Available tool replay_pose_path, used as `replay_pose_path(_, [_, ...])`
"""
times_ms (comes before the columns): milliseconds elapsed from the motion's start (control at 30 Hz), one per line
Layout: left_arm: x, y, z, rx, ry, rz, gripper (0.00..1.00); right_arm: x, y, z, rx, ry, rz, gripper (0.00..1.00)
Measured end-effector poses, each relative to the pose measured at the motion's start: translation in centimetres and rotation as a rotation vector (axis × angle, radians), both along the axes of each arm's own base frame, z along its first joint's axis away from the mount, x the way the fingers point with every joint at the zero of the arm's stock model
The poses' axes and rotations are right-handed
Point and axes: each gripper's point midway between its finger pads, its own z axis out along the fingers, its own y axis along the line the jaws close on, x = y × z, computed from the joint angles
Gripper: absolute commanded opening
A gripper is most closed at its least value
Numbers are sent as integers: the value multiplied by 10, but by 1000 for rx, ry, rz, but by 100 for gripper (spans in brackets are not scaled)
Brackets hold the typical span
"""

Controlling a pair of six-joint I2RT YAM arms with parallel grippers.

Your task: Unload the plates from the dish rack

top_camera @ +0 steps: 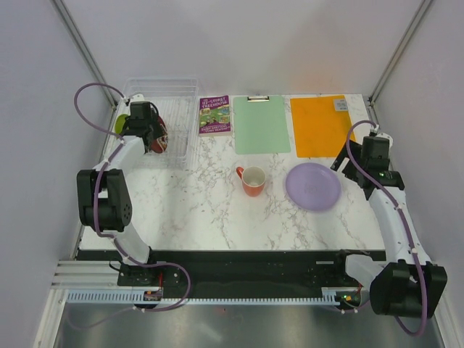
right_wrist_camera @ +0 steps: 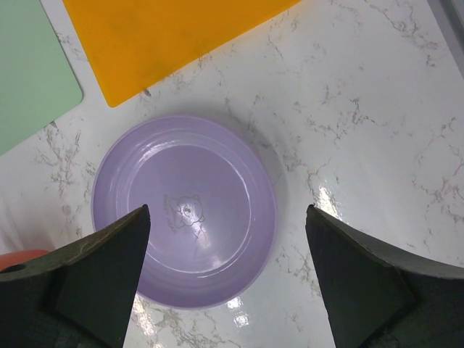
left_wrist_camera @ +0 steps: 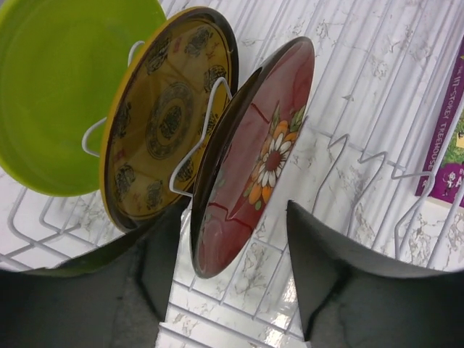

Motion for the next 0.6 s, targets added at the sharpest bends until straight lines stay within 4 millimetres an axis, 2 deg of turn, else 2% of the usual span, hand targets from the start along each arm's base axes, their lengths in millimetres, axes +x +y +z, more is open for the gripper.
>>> replay_pose_path(33, [1, 0, -2, 1, 2, 0, 45, 1, 0, -1, 2, 3, 1, 95])
replay_pose_path(67, [2, 1, -5, 10, 8, 0, 30, 2, 1, -3, 4, 7, 3, 95])
replay_pose_path(267, [7, 16, -11, 42, 19, 14, 2, 3, 4, -16, 20, 34, 17, 95])
replay_pose_path(600, [9, 16, -7, 86, 20, -15, 2, 2, 8, -24, 35, 47, 31, 95])
